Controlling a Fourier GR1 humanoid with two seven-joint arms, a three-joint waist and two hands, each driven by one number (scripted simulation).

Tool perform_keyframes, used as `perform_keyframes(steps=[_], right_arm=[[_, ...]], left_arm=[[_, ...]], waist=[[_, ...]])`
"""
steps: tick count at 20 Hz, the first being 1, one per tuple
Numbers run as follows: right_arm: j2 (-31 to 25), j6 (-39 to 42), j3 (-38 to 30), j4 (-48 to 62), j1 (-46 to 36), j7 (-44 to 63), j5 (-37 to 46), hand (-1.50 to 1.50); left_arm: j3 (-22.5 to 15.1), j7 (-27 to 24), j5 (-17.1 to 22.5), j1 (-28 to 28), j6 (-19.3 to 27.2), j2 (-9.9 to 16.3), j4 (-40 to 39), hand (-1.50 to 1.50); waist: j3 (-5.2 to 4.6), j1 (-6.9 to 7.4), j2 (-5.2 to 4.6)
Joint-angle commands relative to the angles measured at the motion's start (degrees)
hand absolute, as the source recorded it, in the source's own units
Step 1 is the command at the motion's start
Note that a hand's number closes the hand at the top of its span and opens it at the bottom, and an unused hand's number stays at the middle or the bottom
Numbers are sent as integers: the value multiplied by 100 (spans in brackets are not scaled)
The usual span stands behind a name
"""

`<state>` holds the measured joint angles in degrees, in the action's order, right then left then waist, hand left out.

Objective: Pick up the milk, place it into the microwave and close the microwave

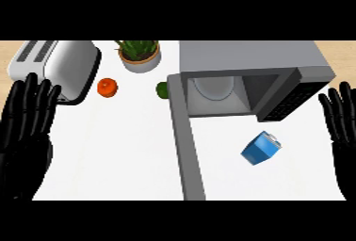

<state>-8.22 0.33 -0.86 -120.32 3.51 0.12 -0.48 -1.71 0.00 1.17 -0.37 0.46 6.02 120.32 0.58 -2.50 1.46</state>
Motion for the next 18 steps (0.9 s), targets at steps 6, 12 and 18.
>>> perform_keyframes(steps=[6, 12, 18], right_arm=[[-316, 1228, 429, -187, 270, -378, -801, -150], [-5, 1762, 1186, -555, 972, 4, -1885, -150], [150, 1828, 1688, -1156, 2004, -156, -1412, -150]], left_arm=[[818, 211, 170, -27, 49, 334, 9, -150], [517, 99, 448, 871, 69, -274, -165, -150], [485, 245, 512, 1611, -132, -306, 699, -150]], waist=[[-55, 286, -135], [-58, 247, -132], [-57, 235, -128]])
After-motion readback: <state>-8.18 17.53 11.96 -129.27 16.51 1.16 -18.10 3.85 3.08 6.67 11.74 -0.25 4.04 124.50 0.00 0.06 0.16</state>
